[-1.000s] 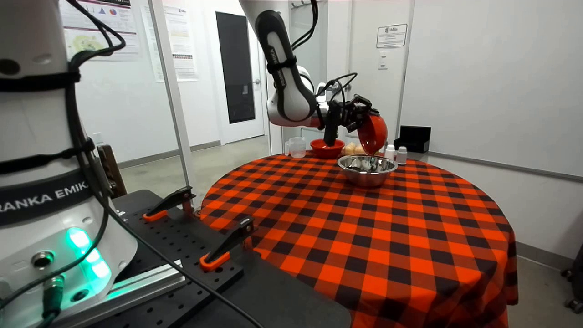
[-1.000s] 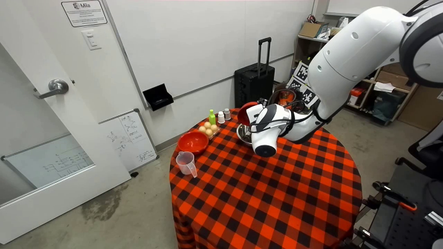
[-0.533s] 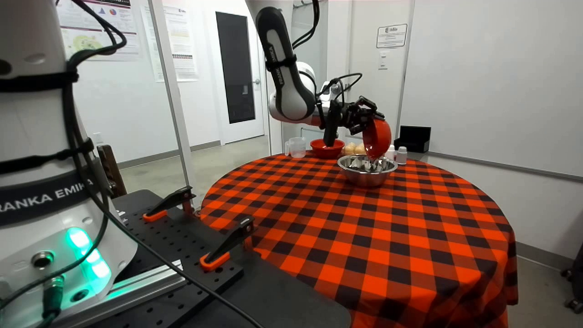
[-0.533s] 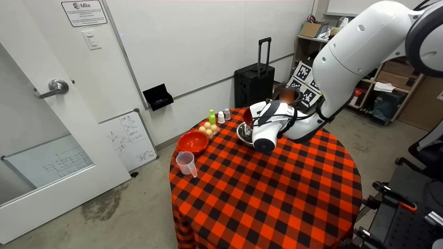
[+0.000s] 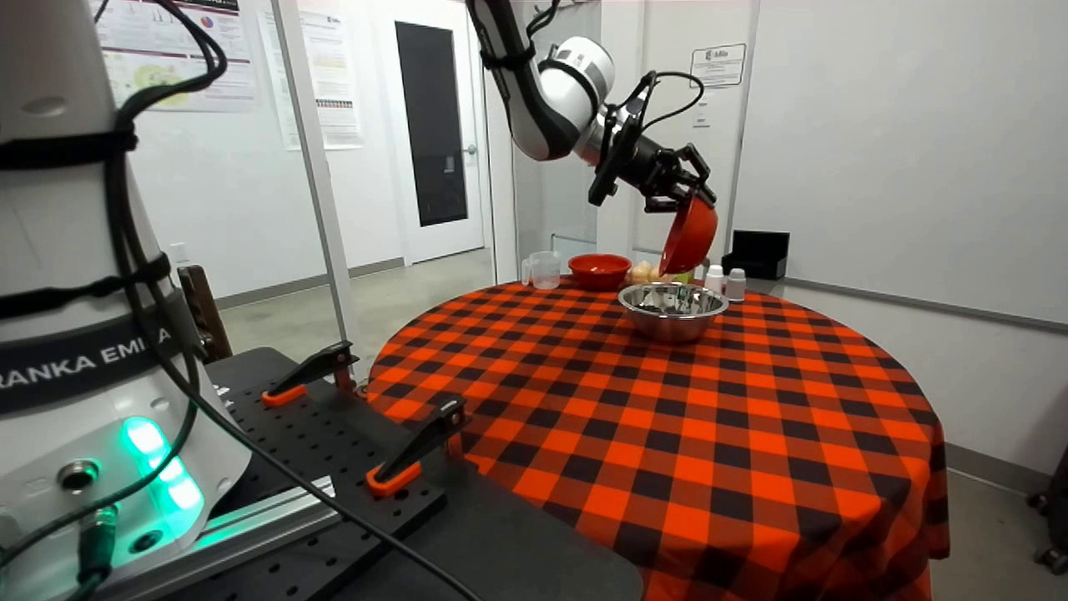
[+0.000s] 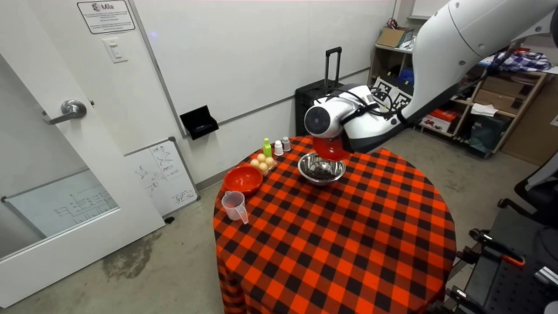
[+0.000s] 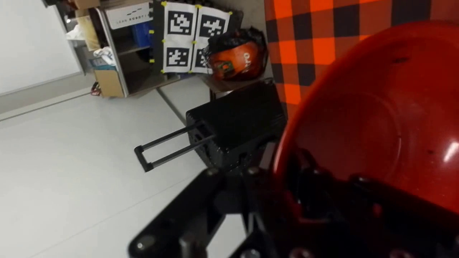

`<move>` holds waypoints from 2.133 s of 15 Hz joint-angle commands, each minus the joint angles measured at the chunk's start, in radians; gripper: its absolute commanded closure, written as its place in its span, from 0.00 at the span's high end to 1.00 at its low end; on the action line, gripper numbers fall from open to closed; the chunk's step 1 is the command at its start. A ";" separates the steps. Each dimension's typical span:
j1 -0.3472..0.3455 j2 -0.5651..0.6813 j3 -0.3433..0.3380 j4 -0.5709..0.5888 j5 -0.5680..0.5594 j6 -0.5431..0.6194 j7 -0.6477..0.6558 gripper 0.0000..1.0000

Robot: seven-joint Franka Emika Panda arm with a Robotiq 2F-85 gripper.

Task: Pour the things in the red bowl into the silver bowl

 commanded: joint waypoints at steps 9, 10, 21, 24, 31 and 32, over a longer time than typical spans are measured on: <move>0.018 -0.076 0.005 -0.055 0.734 0.090 -0.734 0.03; 0.026 -0.079 0.007 -0.073 0.791 0.086 -0.783 0.03; 0.076 0.026 0.062 -0.165 1.276 -0.087 -1.200 0.03; 0.046 0.087 0.087 -0.126 1.384 -0.157 -1.303 0.03; 0.011 0.134 0.092 -0.064 1.533 -0.071 -1.345 0.03; 0.014 0.133 0.083 -0.063 1.534 -0.028 -1.330 0.03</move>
